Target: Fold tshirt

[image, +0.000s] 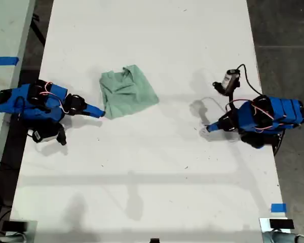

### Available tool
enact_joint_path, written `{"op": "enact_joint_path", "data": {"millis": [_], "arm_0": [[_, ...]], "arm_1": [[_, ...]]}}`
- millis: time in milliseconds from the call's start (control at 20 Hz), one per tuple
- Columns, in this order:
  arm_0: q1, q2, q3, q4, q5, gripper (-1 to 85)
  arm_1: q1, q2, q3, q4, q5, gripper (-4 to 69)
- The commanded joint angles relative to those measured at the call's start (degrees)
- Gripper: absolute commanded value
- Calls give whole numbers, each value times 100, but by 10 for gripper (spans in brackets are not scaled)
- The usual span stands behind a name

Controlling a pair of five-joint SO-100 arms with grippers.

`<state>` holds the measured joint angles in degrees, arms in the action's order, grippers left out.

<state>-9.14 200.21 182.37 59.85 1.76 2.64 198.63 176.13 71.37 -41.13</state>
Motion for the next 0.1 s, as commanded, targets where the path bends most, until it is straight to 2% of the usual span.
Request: {"op": "enact_joint_path", "data": {"millis": [0,50], "arm_0": [[97,589,35,26,-53,113],[97,589,35,26,-53,113]], "arm_1": [[70,132,-35,79,-642,24],[70,132,-35,79,-642,24]]}}
